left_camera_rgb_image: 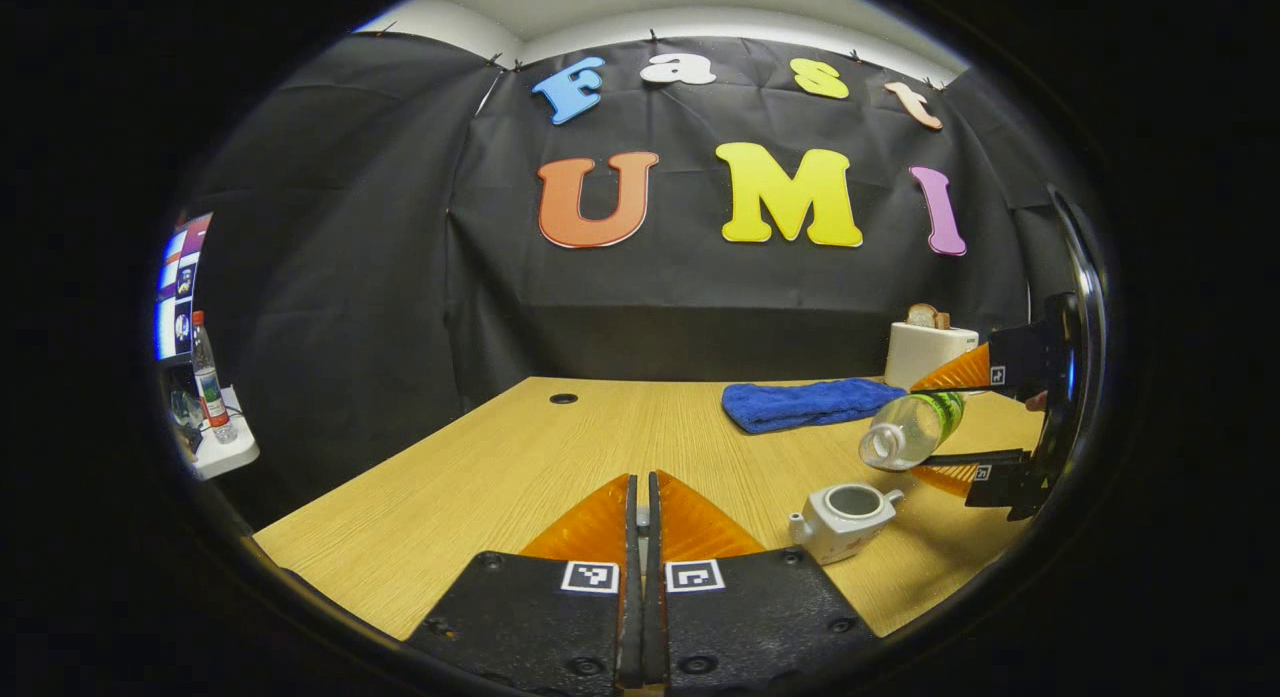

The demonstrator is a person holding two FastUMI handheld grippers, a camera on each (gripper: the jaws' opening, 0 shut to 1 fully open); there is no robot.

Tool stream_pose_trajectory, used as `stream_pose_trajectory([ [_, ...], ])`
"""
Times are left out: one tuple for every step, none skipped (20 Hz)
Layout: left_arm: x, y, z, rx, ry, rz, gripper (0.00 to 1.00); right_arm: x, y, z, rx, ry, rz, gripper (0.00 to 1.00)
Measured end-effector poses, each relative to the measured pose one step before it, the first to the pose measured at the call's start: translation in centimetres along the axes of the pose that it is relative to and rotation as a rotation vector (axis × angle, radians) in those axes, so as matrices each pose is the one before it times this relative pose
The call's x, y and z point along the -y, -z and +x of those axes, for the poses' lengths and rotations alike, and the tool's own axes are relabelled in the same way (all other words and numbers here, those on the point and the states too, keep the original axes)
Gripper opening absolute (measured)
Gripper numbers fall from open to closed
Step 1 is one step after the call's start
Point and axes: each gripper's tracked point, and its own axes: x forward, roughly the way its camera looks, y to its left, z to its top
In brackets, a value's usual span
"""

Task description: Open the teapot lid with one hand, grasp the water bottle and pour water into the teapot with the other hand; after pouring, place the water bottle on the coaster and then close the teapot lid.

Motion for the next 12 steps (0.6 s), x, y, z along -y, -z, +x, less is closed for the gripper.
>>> stream_pose_trajectory([
  [0.145,-0.202,0.030,0.00439,-0.00147,0.00212,0.03,0.440,-0.199,-0.339,0.01455,-0.00207,0.08341,0.74],
  [0.276,-0.138,-0.125,0.00312,-0.00030,-0.00036,0.03,0.416,-0.193,-0.201,0.01566,-0.00061,0.08088,0.74],
  [0.353,-0.208,0.067,0.00361,0.00295,-0.00250,0.03,0.449,-0.217,-0.290,0.01634,0.00161,0.08013,0.74],
  [0.432,-0.116,0.062,0.00169,0.00265,-0.00063,0.03,0.701,0.035,-0.219,0.01267,0.00625,0.07765,0.74],
  [0.349,-0.176,-0.076,0.00297,0.00248,0.00473,0.03,0.690,-0.044,-0.342,0.01750,0.00690,0.07651,0.74],
  [0.411,-0.332,-0.156,0.00587,-0.00129,0.00815,0.04,0.687,0.182,-0.285,0.01277,0.01024,0.07374,0.72],
  [0.286,-0.380,0.002,0.00621,-0.00037,0.00800,0.03,0.769,-0.046,-0.254,0.01729,0.00766,0.07838,0.74],
  [0.403,-0.417,-0.054,0.00642,0.00013,0.00302,0.04,0.760,0.033,-0.143,0.01364,0.01056,0.08285,0.74],
  [0.436,-0.419,-0.082,0.00554,0.00166,0.00146,0.03,0.894,-0.319,-0.389,0.01743,0.00497,0.08934,0.74],
  [0.552,-0.376,-0.131,0.00384,0.00153,-0.00202,0.03,1.082,-0.174,-0.135,0.01723,0.01192,0.09429,0.72],
  [0.601,-0.364,-0.066,0.00274,0.00449,-0.00258,0.03,1.141,-0.393,-0.279,0.01724,0.00863,0.09038,0.71],
  [0.765,-0.487,-0.300,0.00579,0.00784,-0.00404,0.03,1.172,-0.239,0.189,0.01403,0.01335,0.06797,0.71],
])
